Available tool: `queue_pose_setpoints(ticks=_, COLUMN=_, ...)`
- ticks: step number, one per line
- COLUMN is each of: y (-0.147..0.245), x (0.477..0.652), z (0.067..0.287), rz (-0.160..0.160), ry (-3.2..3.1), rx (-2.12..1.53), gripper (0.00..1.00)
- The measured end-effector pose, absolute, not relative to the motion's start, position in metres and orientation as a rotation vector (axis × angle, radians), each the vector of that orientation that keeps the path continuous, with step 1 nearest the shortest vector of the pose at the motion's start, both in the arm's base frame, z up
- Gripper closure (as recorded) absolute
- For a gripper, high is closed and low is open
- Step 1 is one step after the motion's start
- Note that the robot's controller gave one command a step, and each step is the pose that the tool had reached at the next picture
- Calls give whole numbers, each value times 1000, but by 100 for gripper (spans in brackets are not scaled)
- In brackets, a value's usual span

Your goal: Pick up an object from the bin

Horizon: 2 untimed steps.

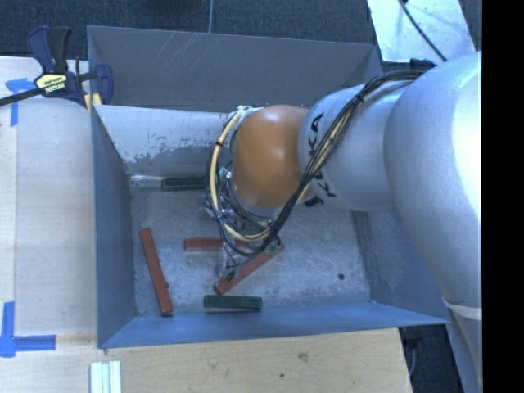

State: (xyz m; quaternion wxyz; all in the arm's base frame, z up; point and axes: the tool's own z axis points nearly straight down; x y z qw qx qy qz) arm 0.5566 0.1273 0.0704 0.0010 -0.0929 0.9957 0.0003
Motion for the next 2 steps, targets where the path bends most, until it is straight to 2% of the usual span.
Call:
queue_pose_setpoints(ticks=1, y=128, x=557, z=70, rz=2, ry=3126, rx=-291, gripper=100)
queue_pose_setpoints(ticks=2, y=143, x=549, z=228, rz=2, ry=3115, rx=-303, gripper=100)
